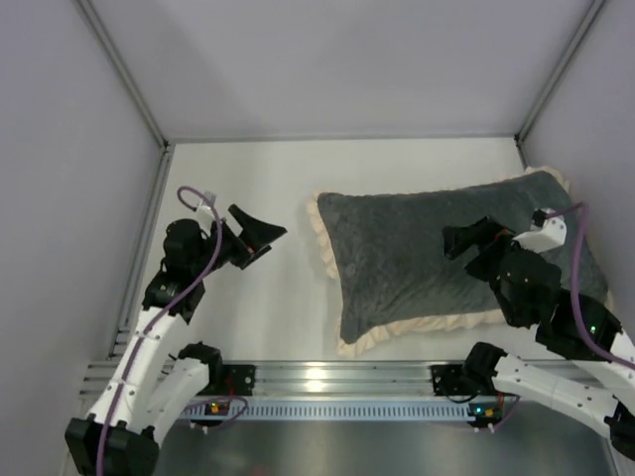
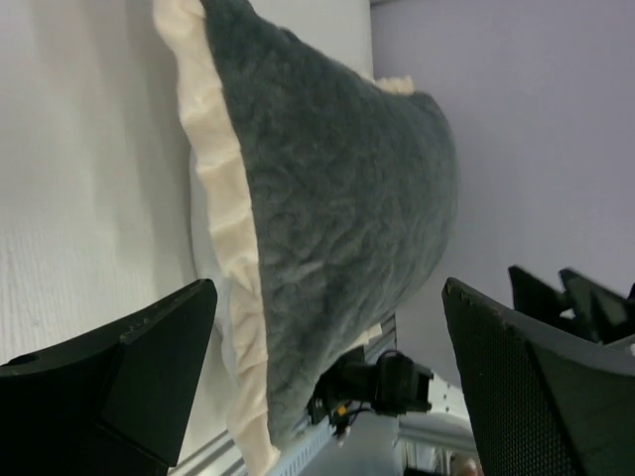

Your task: Remove the pillowcase from the pillow

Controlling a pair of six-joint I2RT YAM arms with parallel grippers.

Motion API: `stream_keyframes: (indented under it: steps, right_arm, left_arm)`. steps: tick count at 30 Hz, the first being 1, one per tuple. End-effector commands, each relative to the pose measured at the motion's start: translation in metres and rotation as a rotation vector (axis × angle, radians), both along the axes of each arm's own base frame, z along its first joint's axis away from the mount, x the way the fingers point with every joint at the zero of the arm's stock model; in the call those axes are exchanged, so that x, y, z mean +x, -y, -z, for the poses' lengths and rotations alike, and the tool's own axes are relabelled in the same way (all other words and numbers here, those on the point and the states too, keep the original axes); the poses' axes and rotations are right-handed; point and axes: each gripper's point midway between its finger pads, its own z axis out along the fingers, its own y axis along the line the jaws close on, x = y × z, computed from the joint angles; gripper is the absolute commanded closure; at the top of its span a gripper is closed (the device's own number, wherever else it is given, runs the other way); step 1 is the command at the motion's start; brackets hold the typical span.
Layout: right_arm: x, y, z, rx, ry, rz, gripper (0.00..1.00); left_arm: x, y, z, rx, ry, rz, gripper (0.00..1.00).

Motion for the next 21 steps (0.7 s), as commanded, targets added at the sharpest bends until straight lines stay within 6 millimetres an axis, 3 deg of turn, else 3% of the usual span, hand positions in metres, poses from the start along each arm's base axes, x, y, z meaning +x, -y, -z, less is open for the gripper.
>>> stream_keyframes:
  steps: [1, 2, 3, 4, 5, 6, 9, 13, 16, 17, 20, 21]
  right_arm:
    - [-0.003, 0.022, 0.008, -0.133, -0.145, 0.118, 0.01]
    - [-0.003, 0.02, 0.005, -0.13, -0.15, 0.116, 0.01]
    - [-0.003, 0.017, 0.003, -0.122, -0.158, 0.108, 0.01]
    - [-0.004, 0.017, -0.002, -0.102, -0.154, 0.098, 0.01]
    - [-0.005, 0.016, -0.005, -0.085, -0.147, 0.089, 0.01]
    - [-0.007, 0.013, -0.007, -0.082, -0.143, 0.06, 0.01]
    - [-0.015, 0.018, -0.014, -0.06, -0.114, 0.023, 0.0]
    - [-0.025, 0.026, -0.016, -0.015, -0.085, -0.002, 0.01]
    - [-0.026, 0.026, -0.017, -0.011, -0.076, -0.015, 0.0]
    - [-0.027, 0.025, -0.017, -0.015, -0.076, -0.022, 0.0]
    - [-0.026, 0.019, -0.019, -0.027, -0.079, -0.047, 0.01]
    - [-0.025, 0.017, -0.019, -0.031, -0.081, -0.054, 0.0]
  left_arm:
    - [0.002, 0.029, 0.009, 0.186, -0.04, 0.103, 0.01]
    - [0.005, 0.039, 0.003, 0.226, -0.03, 0.108, 0.01]
    - [0.004, 0.05, 0.012, 0.27, -0.049, 0.127, 0.01]
    - [0.002, 0.068, 0.033, 0.32, -0.103, 0.17, 0.01]
    - [0.003, 0.073, 0.043, 0.331, -0.137, 0.182, 0.01]
    - [0.003, 0.076, 0.066, 0.344, -0.213, 0.191, 0.01]
    - [0.006, 0.074, 0.095, 0.385, -0.269, 0.185, 0.01]
    - [0.011, 0.08, 0.118, 0.384, -0.305, 0.189, 0.01]
    - [0.015, 0.097, 0.135, 0.33, -0.322, 0.233, 0.01]
    - [0.021, 0.109, 0.127, 0.269, -0.277, 0.259, 0.01]
    - [0.029, 0.127, 0.133, 0.197, -0.245, 0.306, 0.03]
    - [0.036, 0.137, 0.124, 0.145, -0.19, 0.323, 0.03]
